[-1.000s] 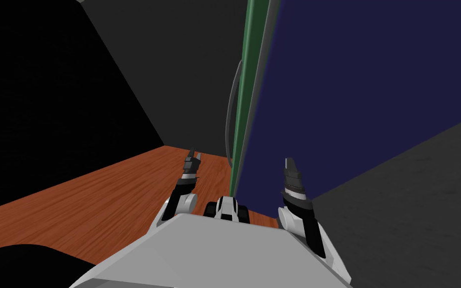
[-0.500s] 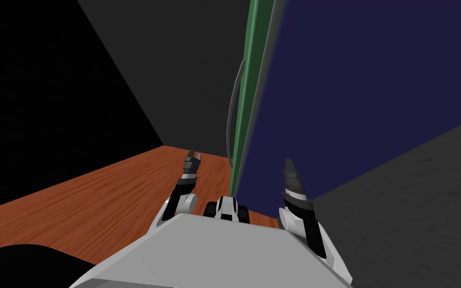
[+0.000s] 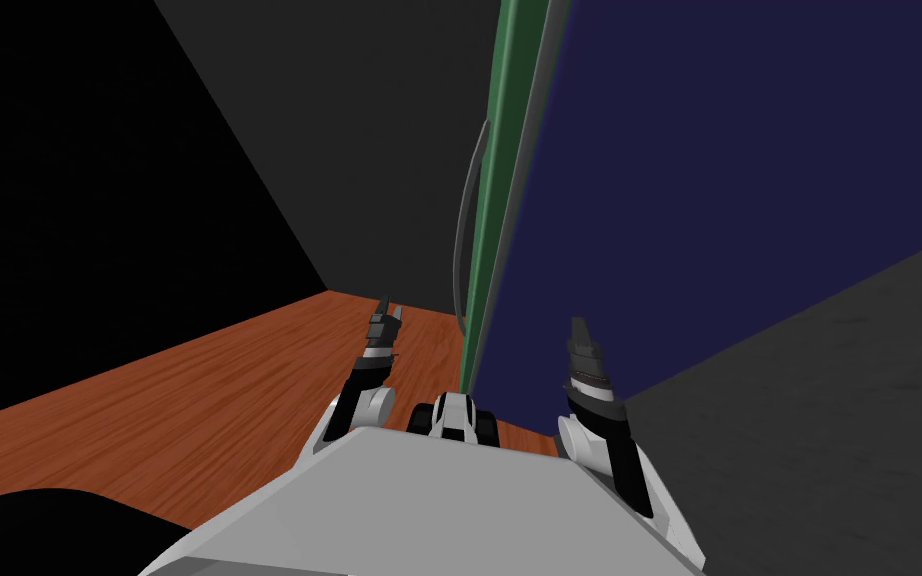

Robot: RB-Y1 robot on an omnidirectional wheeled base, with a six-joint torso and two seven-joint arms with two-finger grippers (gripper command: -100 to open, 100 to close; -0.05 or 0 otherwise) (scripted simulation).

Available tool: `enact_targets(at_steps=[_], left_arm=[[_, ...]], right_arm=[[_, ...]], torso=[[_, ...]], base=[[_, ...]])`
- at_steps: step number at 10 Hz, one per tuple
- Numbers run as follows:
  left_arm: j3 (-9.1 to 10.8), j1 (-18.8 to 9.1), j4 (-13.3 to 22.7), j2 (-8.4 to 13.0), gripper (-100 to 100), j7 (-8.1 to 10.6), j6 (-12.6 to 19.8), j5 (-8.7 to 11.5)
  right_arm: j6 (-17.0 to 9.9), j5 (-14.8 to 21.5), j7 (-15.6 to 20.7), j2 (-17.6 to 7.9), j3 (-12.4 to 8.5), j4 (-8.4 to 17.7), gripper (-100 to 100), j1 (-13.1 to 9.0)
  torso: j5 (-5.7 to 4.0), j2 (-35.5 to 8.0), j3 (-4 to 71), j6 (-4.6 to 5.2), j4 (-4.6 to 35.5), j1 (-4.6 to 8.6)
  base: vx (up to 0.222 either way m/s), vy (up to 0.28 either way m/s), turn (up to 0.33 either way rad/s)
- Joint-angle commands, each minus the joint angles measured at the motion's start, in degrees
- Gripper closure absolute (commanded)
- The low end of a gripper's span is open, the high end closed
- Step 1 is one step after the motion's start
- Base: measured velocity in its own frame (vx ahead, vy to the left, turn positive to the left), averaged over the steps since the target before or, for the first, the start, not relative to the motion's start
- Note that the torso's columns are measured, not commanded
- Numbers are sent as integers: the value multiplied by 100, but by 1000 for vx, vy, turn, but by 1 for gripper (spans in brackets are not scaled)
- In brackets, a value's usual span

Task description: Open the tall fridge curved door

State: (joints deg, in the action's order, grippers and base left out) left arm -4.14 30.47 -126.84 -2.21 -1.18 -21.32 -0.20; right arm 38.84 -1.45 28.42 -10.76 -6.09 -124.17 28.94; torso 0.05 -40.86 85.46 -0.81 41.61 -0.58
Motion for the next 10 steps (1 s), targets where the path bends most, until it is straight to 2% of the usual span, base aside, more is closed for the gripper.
enact_targets(at_steps=[1,7,8,9,10], left_arm=[[0,0,0,-1,0,0,0,0],[0,1,0,-1,0,0,0,0],[-1,1,0,-1,0,0,0,0],[0,0,0,0,0,0,0,0],[0,0,0,0,0,0,0,0]], right_arm=[[-9,99,337,-24,-37,127,-100,14],[-7,393,1301,-103,-151,414,-100,78],[-7,393,1360,-103,-151,414,-100,78],[-3,453,1572,-120,-175,463,-100,93],[-3,453,1572,-120,-175,463,-100,93]], torso=[[-4,-13,-9,22,4,6],[-10,-17,-13,17,7,28],[-12,-23,-17,13,8,26],[-10,-31,-22,7,11,26],[-12,-29,-21,15,11,29]], base=[[31,72,-93],[31,89,-84],[9,73,-16],[21,49,-75],[13,37,-49]])
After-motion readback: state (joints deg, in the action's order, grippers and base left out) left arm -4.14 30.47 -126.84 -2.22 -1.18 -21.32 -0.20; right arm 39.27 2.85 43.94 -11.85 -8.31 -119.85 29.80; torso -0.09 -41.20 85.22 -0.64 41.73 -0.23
